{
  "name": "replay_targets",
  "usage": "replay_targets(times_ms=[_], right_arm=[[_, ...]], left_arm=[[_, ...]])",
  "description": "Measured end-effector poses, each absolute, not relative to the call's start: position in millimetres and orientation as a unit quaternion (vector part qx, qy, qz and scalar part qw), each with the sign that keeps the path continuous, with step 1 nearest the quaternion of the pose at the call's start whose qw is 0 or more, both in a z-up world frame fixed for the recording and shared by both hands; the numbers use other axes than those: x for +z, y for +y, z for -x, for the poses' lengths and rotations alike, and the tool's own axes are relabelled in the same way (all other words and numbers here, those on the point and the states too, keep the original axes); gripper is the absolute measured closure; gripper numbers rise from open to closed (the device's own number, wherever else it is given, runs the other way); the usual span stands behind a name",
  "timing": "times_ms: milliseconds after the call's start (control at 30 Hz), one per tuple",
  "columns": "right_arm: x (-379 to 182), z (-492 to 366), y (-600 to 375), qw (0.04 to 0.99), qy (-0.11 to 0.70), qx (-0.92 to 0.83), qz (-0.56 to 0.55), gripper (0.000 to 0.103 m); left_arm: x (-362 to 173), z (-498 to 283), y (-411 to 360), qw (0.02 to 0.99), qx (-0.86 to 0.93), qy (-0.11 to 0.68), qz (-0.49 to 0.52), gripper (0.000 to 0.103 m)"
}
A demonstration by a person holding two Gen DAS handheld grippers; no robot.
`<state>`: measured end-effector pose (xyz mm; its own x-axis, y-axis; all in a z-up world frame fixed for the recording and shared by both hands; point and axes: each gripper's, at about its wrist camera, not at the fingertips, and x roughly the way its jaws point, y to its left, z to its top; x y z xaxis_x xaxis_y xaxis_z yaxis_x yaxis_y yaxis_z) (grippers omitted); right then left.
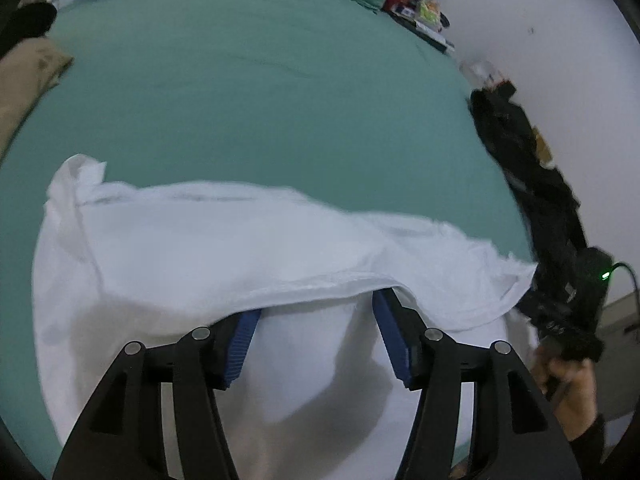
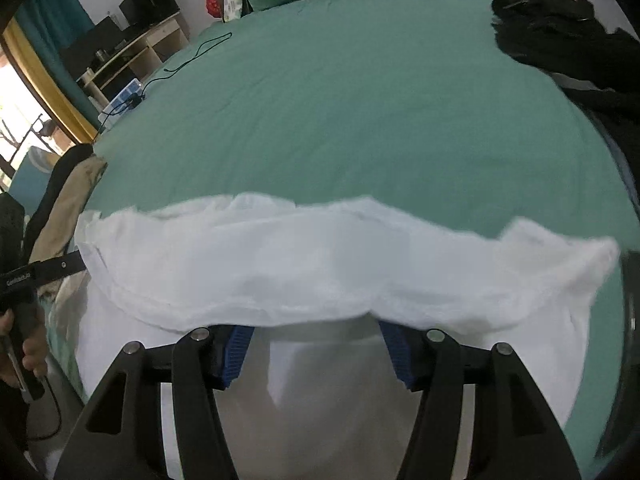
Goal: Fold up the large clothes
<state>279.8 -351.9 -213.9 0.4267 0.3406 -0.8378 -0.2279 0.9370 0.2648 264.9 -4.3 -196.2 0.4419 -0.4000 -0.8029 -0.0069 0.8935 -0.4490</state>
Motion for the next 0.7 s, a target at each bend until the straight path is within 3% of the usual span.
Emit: replay_targets(times_ms=[400, 700], right_arm=[[-204.7, -349.3, -352.2, 0.871, 0.467, 0.143, -0.057, 0.044], [-191.9, -313.1, -379.0, 0.892, 0.425, 0.123, -0.097, 0.044]], left_arm=[[-181.4, -343.3, 4.2, 0.858, -0.066, 0.491, 0.138, 0.042], [-152.0, -296.6, 65.0, 0.883, 0.002, 0.455, 0.11, 0.042]])
